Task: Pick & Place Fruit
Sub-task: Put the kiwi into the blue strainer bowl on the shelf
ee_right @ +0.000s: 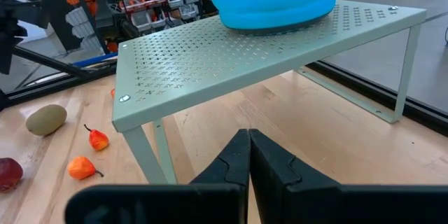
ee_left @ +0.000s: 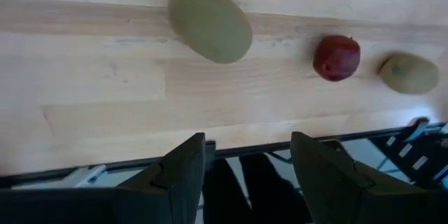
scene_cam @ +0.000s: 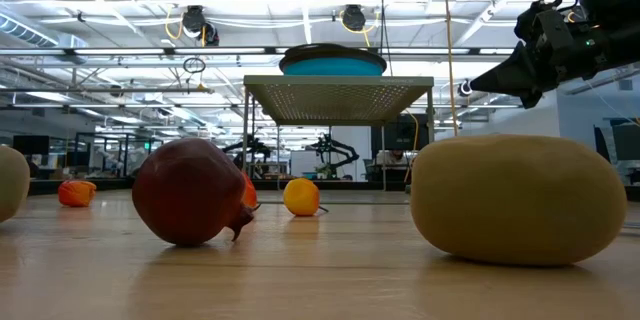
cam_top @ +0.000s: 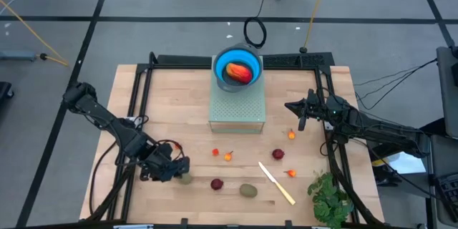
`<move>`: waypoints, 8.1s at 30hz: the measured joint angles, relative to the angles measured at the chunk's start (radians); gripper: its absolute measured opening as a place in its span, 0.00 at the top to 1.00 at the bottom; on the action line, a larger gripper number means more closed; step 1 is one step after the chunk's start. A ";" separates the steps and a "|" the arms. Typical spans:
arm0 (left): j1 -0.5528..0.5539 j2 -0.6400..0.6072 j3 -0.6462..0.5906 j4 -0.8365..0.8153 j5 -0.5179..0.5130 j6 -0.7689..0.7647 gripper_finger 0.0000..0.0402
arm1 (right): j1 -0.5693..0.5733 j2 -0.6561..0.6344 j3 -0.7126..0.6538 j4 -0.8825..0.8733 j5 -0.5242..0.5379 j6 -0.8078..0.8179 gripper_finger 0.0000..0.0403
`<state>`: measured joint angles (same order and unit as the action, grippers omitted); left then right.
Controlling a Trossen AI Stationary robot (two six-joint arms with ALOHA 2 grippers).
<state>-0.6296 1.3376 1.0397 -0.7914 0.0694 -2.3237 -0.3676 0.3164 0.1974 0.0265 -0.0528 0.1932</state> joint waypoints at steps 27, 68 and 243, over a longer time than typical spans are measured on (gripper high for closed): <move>-0.001 0.030 0.000 0.003 -0.071 -0.049 0.47 | 0.000 0.000 0.000 0.000 0.000 0.000 1.00; 0.002 0.129 -0.015 -0.028 -0.072 -0.268 0.01 | 0.000 0.000 0.000 0.008 -0.001 0.003 1.00; 0.149 0.003 -0.015 1.006 -0.708 1.189 0.51 | 0.000 0.000 0.000 0.014 -0.001 0.003 1.00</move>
<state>-0.4807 1.3407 1.0245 0.2142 -0.6391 -1.1345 -0.3676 0.3161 0.1974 0.0402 -0.0536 0.1967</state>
